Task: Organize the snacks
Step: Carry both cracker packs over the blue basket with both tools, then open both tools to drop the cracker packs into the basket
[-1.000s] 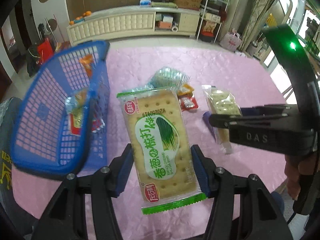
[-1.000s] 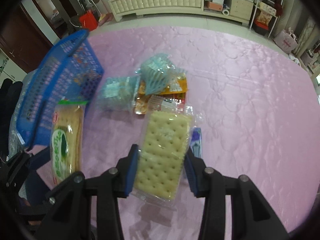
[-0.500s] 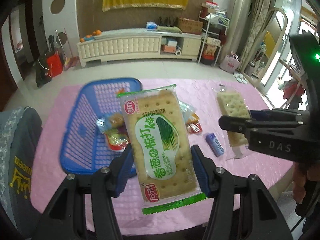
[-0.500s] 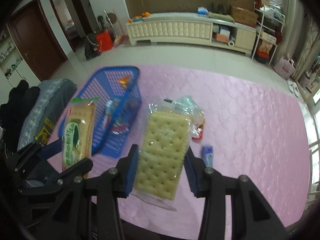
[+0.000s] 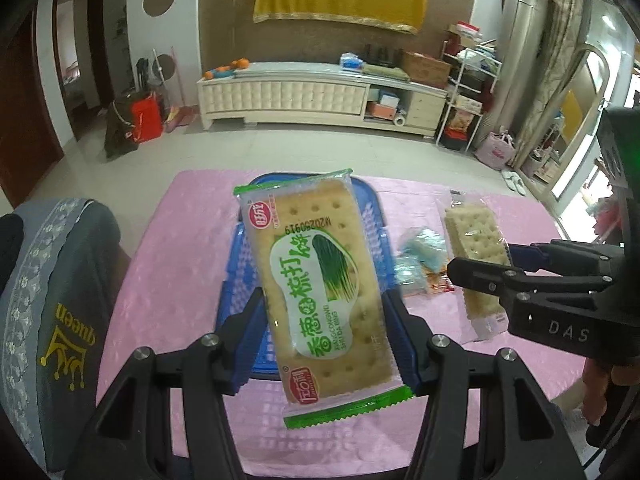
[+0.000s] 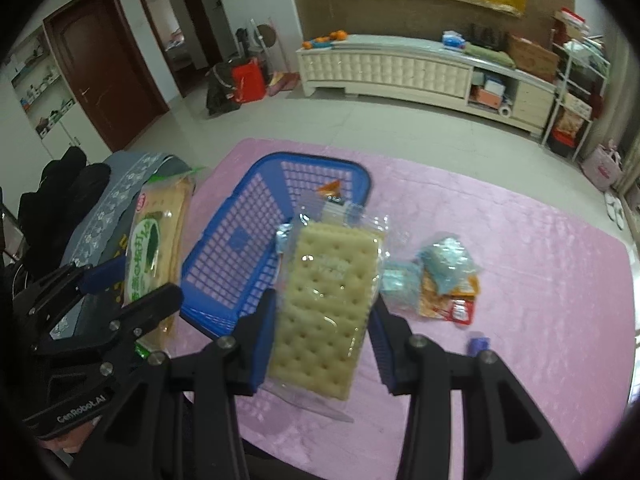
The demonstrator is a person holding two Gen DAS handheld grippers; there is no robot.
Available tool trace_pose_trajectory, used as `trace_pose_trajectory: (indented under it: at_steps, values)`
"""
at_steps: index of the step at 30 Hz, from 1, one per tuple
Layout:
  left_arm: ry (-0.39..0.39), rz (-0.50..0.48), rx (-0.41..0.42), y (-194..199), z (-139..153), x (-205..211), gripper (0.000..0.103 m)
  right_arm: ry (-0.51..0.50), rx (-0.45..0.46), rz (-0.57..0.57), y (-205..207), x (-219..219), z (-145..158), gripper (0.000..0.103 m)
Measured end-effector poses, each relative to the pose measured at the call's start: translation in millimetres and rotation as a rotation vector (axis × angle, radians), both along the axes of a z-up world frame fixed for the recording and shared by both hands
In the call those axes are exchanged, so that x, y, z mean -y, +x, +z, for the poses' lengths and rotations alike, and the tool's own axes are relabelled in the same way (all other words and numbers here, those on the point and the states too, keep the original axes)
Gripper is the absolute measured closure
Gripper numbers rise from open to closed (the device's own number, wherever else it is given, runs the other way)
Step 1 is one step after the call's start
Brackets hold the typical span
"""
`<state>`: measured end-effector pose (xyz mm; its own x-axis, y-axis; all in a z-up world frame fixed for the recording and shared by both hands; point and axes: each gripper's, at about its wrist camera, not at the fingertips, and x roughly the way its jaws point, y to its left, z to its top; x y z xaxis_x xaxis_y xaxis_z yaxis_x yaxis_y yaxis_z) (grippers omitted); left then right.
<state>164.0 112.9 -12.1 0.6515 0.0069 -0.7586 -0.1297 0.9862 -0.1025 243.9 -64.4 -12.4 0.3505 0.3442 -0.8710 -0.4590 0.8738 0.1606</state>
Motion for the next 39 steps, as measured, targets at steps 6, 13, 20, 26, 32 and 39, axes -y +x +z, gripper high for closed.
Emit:
trace_pose_trajectory:
  at_steps: [6,13,20,26,32,39]
  values:
    - [-0.005,0.018,-0.046,16.7,-22.5,-16.3,0.049,-0.003,-0.046,0.019,14.0,-26.1,-24.7,0.055]
    - [-0.023,0.013,-0.076,39.2,-44.0,-30.0,0.049,-0.007,-0.084,0.018,30.4,-40.3,-48.2,0.054]
    - [-0.016,-0.013,-0.125,53.1,-67.9,-30.5,0.049,-0.03,-0.106,0.038,38.8,-49.8,-70.4,0.054]
    - [-0.042,0.002,-0.153,56.6,-79.4,-37.1,0.049,-0.038,-0.117,0.038,40.4,-55.4,-80.9,0.054]
    - [-0.029,0.02,-0.161,50.2,-79.9,-38.2,0.047,-0.038,-0.131,0.041,35.8,-56.5,-84.4,0.054]
    - [-0.034,0.019,-0.163,35.5,-73.3,-37.5,0.037,-0.053,-0.156,0.041,27.4,-54.6,-79.4,0.053]
